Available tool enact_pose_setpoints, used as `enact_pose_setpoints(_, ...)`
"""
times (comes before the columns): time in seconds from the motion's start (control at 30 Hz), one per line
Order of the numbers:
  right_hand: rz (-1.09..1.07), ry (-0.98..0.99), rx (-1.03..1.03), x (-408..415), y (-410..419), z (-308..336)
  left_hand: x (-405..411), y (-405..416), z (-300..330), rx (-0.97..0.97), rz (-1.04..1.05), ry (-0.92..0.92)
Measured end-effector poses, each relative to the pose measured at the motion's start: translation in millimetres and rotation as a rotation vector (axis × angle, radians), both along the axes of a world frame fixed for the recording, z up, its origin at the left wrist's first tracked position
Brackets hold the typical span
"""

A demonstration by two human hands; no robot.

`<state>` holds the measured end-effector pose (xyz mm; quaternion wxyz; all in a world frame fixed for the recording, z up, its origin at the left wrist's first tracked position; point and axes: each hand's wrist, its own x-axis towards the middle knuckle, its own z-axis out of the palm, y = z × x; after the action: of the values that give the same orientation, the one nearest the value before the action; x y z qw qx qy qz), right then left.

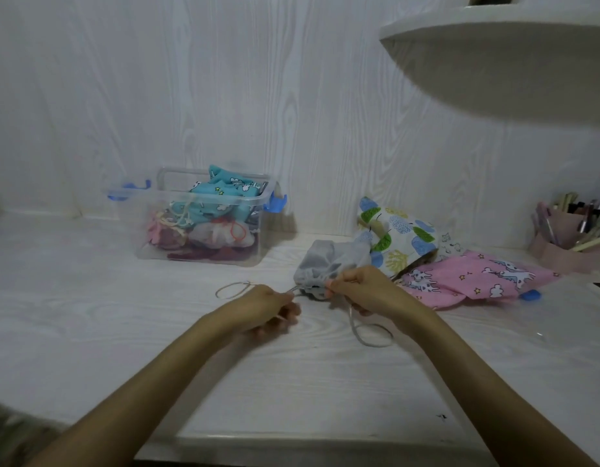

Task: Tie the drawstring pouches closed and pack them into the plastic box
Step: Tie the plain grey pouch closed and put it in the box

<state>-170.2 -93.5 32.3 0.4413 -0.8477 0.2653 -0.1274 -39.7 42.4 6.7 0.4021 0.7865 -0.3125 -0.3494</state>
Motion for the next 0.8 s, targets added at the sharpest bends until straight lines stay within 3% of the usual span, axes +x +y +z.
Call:
enact_pose_setpoints(0.17, 0.030, -0.078, 0.055, 4.0, -0.1, 5.9, -8.8, -24.0, -7.3, -0.338, 0.357, 0.180)
enact_pose_setpoints(0.3, 0.023, -0.043, 0.010, 1.0, -13.5, 14.0, 3.1, -31.0, -7.7, -0.529, 0.529, 0.028)
enact_pose_setpoints(0.4, 0.004, -0.048, -0.100, 3.0, -28.3, 27.0, 8.6, -42.9, 4.1, -0.664, 0.489, -0.078)
enact_pose_setpoints(0.57, -0.090, -0.088, -0.202, 29.9, -56.3, 65.5, 16.2, -80.8, 46.4, -0.864, 0.333, 0.034)
enact_pose_setpoints(0.8, -0.113, -0.088, -0.176, 50.5, -88.4, 82.0, 40.9, -114.8, 83.0, -0.969, 0.278, 0.405)
